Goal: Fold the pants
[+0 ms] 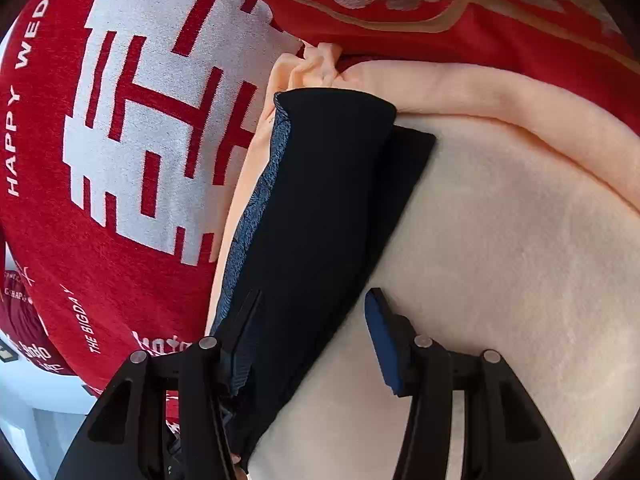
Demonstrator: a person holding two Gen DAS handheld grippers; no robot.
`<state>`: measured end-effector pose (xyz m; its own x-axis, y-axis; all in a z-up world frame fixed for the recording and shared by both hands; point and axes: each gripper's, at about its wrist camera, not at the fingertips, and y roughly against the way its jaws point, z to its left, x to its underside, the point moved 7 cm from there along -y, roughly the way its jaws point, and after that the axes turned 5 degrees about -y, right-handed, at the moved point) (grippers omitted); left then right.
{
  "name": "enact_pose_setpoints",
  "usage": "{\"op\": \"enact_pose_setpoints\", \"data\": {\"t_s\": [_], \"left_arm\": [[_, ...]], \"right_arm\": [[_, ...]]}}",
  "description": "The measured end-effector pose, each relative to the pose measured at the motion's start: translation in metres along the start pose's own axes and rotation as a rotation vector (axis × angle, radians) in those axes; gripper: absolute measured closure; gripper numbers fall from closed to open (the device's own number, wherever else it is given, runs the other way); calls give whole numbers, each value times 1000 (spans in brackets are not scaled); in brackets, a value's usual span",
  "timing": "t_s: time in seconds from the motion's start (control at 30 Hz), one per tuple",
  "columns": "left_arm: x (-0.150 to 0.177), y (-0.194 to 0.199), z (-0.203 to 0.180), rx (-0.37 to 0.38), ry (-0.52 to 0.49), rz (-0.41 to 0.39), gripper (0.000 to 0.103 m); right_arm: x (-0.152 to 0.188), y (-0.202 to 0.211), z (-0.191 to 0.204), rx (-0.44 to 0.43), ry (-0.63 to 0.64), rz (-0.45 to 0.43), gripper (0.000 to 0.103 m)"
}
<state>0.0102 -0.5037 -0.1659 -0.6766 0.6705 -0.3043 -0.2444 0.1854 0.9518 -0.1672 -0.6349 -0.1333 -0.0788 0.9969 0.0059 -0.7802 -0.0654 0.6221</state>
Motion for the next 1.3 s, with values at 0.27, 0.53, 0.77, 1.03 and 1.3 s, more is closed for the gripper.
{"op": "enact_pose_setpoints", "data": {"t_s": [0.27,0.53,0.77,1.03,1.3], "left_arm": [[-6,-1,0,42,5,23,15],[-21,1,-39,165,-24,10,39],[-20,2,-36,177,-54,-63,39],[-12,17,1,260,-34,-62,38],[34,57,162,115,24,-88,17]], "right_arm": [[-23,-19,13,-15,-12,45,87],[-3,6,74,-27,224,19,87],[16,1,111,60,401,20,87],[70,-9,164,210,670,13,87],[178,-69,198,412,966,38,77]]}}
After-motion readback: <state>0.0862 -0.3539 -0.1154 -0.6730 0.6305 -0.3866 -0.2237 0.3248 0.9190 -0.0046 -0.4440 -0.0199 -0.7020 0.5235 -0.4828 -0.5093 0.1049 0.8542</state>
